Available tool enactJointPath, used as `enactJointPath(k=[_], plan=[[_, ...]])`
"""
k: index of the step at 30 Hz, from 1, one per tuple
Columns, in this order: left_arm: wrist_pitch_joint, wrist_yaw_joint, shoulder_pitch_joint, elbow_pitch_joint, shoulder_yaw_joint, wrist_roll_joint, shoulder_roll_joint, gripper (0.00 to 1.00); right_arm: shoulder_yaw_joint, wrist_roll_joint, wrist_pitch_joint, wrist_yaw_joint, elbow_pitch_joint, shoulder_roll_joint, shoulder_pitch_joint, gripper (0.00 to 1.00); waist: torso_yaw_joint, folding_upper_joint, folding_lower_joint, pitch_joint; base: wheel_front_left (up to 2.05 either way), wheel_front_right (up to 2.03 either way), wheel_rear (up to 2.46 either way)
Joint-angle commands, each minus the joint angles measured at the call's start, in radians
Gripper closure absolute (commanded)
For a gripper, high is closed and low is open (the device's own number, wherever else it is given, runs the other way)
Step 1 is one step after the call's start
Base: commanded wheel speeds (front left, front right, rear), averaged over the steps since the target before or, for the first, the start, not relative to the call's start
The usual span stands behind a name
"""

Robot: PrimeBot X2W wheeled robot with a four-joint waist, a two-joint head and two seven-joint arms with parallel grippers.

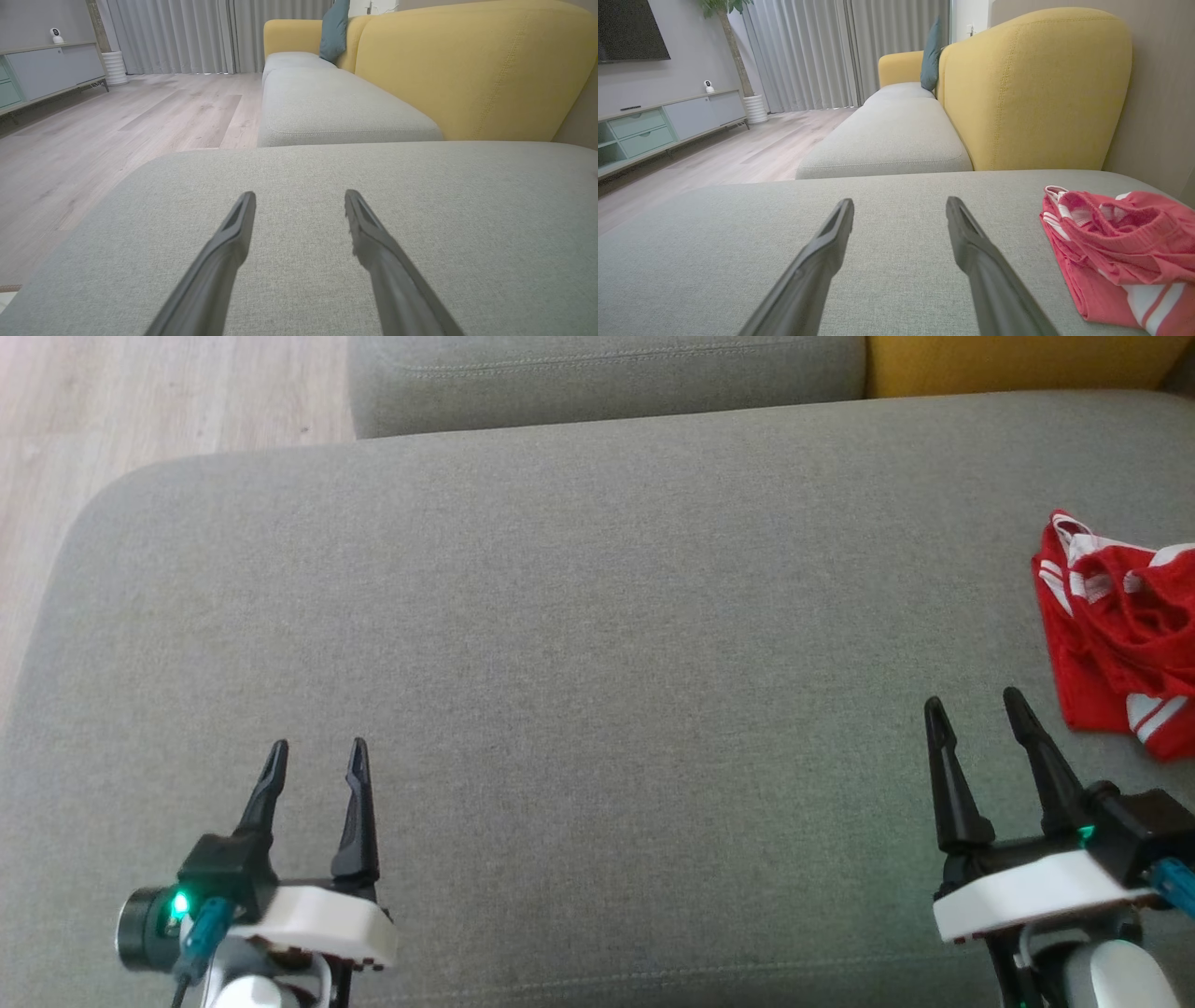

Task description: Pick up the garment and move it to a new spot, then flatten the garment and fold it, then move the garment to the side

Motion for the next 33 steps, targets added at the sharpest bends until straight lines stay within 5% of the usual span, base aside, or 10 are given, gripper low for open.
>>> enactJointPath(k=[1,33], plan=[[0.000,0.000,0.000,0.000,-0.001,0.000,0.000,1.00,0.001,0.002,0.000,0.000,0.000,-0.001,0.000,1.00,0.000,0.0000,0.0000,0.002,0.00,0.00,0.00],[0.061,-0.076,-0.030,0.066,0.056,-0.339,-0.019,1.00,-0.003,0.357,0.016,0.000,0.091,-0.013,-0.038,1.00,0.010,0.0000,0.0001,-0.011,0.00,0.00,0.00]])
